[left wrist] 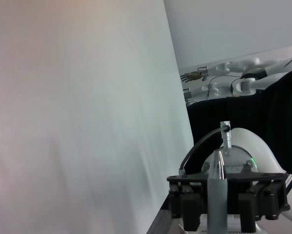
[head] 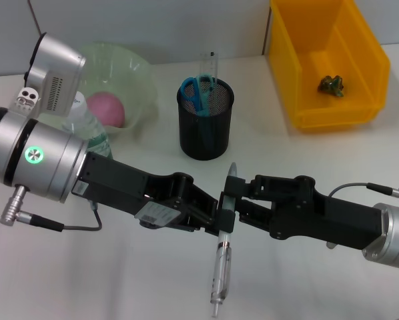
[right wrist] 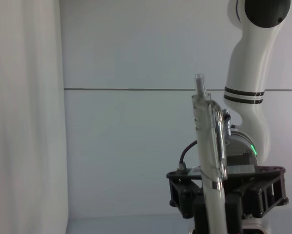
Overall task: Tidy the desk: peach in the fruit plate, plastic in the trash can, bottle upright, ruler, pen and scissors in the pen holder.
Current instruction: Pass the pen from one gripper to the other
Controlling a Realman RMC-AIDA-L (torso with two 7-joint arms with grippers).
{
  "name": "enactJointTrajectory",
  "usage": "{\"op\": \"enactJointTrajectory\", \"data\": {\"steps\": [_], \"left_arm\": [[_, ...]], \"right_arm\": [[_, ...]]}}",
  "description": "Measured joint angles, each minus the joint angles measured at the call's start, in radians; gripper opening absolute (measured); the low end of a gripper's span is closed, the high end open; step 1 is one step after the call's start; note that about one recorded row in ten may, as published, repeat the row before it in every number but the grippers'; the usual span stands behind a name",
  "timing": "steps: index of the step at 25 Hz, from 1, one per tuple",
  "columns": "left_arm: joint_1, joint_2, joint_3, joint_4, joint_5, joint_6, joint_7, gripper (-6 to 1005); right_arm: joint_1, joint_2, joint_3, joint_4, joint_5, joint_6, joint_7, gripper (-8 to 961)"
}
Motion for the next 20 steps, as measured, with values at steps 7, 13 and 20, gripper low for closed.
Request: {"op": "enactJointTrajectory", "data": {"steps": [7, 13, 20], "left_arm": [[0.0, 0.001, -0.002, -0.006, 0.0, 0.0, -0.001, 185], [0.0, 0.002, -0.003, -0.008, 0.0, 0.002, 0.0, 187], [-0.002, 0.002, 0.002, -0.008, -0.002, 0.004, 0.002, 189]], "right_arm": [[0.002, 0.0, -0.001, 0.0, 0.0, -0.007, -0.022, 332], [0.002, -0.001, -0.002, 0.0, -0.001, -0.007, -0.023, 308], [0.002, -0.002, -0.008, -0.002, -0.001, -0.008, -0.025, 243]]}}
